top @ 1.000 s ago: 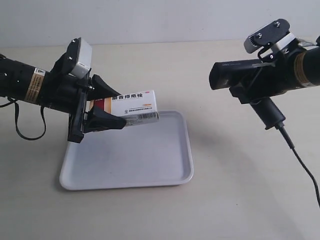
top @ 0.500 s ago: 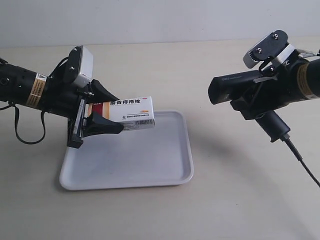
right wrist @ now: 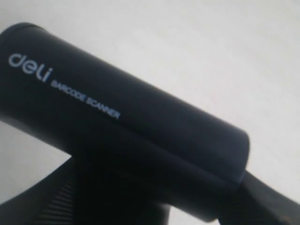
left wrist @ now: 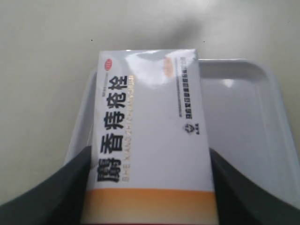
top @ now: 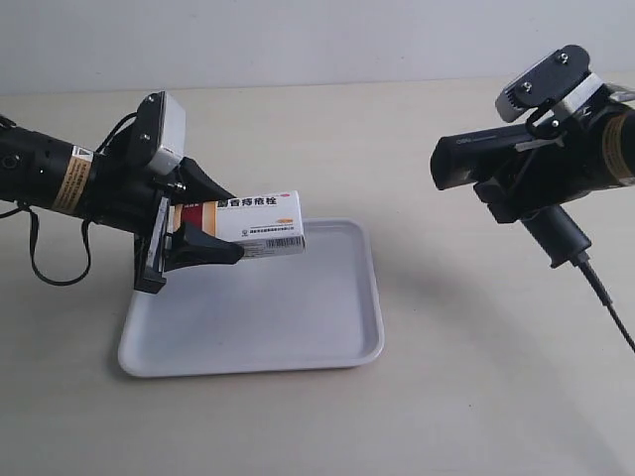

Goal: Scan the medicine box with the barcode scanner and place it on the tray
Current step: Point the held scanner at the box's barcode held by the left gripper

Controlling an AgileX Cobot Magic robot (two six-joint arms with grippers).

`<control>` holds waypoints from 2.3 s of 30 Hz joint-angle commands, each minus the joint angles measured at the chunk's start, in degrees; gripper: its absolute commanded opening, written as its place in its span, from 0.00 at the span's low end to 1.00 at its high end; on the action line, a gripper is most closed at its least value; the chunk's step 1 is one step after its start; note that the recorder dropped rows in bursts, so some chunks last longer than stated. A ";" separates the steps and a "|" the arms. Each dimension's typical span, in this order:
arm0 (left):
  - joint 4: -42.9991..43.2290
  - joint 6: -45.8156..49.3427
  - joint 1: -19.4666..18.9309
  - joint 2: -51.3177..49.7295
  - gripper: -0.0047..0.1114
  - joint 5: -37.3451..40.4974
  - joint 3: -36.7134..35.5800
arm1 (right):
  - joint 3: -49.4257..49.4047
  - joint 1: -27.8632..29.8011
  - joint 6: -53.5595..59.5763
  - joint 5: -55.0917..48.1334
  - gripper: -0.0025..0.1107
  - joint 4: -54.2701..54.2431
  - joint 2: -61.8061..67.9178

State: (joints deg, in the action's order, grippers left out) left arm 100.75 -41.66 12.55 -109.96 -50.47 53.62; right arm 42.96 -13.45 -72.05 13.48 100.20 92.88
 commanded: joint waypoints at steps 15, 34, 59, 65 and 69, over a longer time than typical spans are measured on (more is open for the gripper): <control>-2.05 5.25 -8.99 -4.60 0.04 -16.06 -0.32 | 0.23 -0.19 0.32 1.71 0.02 -0.26 -1.72; -3.36 5.47 -9.29 -7.72 0.04 -14.08 -0.32 | 0.34 -0.19 5.11 0.27 0.02 -0.26 -3.98; -2.11 3.71 -5.62 -7.72 0.04 -10.90 -0.32 | 2.15 -9.94 6.14 -3.73 0.02 -1.28 5.10; -1.29 4.32 -5.62 -7.72 0.04 -13.26 -0.32 | 2.15 -9.94 6.05 -6.49 0.02 -4.96 5.33; -2.10 4.32 -5.62 -7.72 0.04 -13.26 -0.32 | 2.15 -9.94 6.05 -1.05 0.02 -5.54 5.33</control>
State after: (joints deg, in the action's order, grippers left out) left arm 99.61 -37.49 6.61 -117.79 -62.74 53.62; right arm 44.66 -23.26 -66.39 8.82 95.70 98.31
